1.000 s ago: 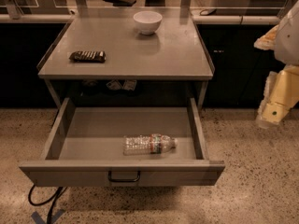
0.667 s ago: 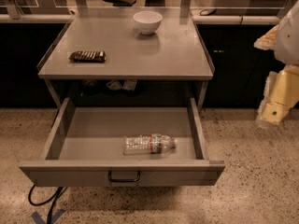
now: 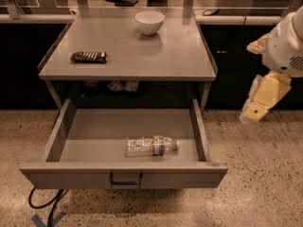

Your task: Pick water bottle from top drawer and place on counter

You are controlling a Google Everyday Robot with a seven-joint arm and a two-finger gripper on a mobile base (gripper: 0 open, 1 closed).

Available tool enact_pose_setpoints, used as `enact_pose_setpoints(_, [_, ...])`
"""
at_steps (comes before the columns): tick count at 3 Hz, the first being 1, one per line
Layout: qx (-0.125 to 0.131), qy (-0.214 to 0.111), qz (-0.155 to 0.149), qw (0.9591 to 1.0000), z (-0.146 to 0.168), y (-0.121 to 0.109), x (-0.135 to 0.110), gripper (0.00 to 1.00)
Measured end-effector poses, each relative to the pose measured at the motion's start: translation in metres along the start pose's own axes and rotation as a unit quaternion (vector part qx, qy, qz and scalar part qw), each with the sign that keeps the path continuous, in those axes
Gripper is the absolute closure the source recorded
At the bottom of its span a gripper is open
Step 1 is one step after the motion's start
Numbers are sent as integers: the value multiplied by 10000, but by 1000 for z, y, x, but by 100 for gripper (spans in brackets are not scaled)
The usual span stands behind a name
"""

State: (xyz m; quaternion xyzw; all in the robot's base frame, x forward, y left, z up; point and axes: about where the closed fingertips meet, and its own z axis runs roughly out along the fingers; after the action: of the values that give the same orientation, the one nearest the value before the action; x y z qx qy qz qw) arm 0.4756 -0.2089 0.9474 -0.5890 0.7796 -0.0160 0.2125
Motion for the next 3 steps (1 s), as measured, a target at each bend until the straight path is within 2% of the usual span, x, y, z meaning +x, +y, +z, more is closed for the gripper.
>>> enact_pose_setpoints(1, [242, -515, 173, 9982, 43, -32, -17, 0])
enact_pose_setpoints(2, [333, -777, 242, 9961, 84, -41, -34, 0])
enact_pose_setpoints(3, [248, -769, 53, 9967, 112, -27, -53, 0])
